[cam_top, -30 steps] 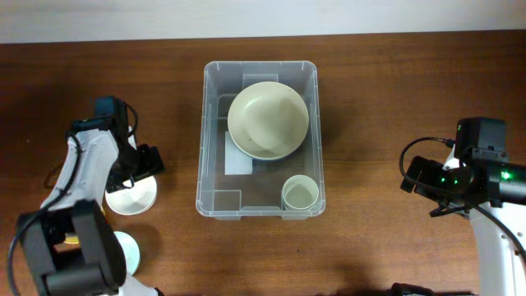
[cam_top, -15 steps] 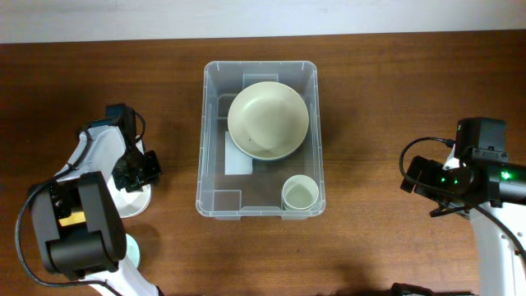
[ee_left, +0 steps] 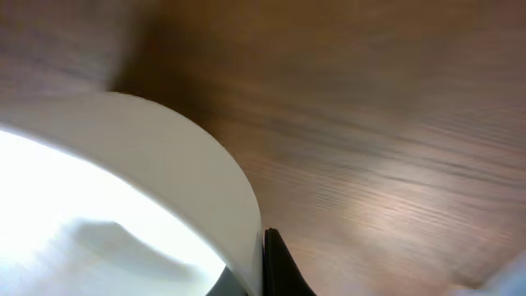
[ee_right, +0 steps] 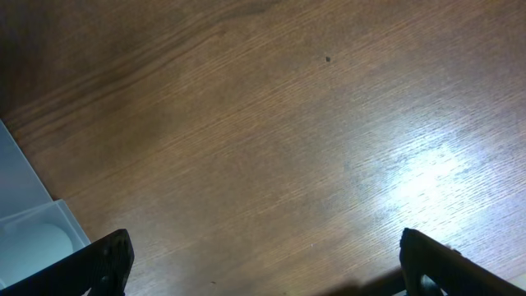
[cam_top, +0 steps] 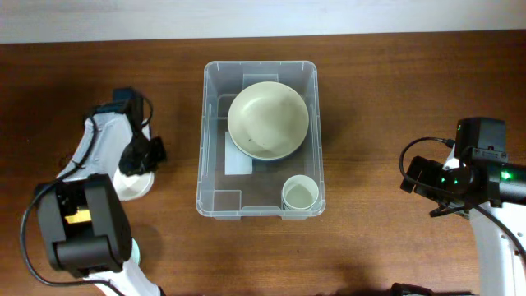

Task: Pack container
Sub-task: 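Place the white bowl into the container's lower left area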

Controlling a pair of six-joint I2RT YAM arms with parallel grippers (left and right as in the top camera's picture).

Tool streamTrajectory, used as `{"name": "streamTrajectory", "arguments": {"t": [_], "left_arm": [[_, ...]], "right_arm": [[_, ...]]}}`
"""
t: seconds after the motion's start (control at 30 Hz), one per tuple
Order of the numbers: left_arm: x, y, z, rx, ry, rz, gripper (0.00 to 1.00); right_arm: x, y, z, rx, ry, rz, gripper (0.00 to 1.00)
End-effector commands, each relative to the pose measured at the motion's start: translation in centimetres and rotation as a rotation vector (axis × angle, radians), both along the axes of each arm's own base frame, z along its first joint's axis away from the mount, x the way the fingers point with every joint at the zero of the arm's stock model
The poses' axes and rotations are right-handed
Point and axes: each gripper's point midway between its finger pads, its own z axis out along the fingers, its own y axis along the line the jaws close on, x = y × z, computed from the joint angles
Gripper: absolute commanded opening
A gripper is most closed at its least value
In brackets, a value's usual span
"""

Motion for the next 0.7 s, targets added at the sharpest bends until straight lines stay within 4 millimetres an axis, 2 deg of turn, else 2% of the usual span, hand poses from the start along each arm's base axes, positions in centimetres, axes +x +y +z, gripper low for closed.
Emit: {"name": "streamTrajectory", "arguments": {"t": [0.0,0.1,0.13,0.17,0.23,0.27,0.3,0.4,0.47,0.57,0.67], "left_arm": [[3.6,-3.2,7.5,-0.006,-0.189,-0.103,0.01],[4.3,-6.1,13.2,-0.011,-0.3,-0.179,0.01],[4.3,-7.0,14.5,-0.015,-0.326,-0.202,0.01],[3.9,-8.9,16.8,-0.022,-0.372,-0.251,0.01],[3.2,-11.7,19.6,-0.022,-0.436,-0.327,0.01],[2.8,-12.7,20.4,-0.02,-0.456,-0.351,0.01],[1.9,-14.8,21.3,-0.017,-0.482,-0.399,0.01],[0.1,-18.3,21.3,-0.036,-0.469,-0.497,0.01],[-1.7,-20.9,20.3,-0.046,-0.421,-0.58,0.01],[-3.3,-23.1,18.7,-0.046,-0.36,-0.656,0.01],[-4.6,-24.0,16.2,-0.037,-0.284,-0.664,0.01]], "right_arm": [[-0.2,-0.1,0.1,-0.001,-0.005,0.0,0.99],[-0.1,-0.1,0.1,-0.001,-0.006,0.0,0.99],[-0.1,-0.1,0.1,-0.001,-0.006,0.0,0.99],[-0.1,-0.1,0.1,-0.001,-0.006,0.0,0.99],[-0.1,-0.1,0.1,-0.001,-0.006,0.0,0.99],[-0.1,-0.1,0.1,-0.001,-0.006,0.0,0.99],[-0.1,-0.1,0.1,-0.001,-0.006,0.0,0.99],[-0.1,-0.1,0.1,-0.001,-0.006,0.0,0.99],[-0.1,-0.1,0.1,-0.001,-0.006,0.0,0.99],[-0.1,-0.1,0.1,-0.001,-0.006,0.0,0.99],[-0.1,-0.1,0.1,0.0,-0.006,0.0,0.99]]}}
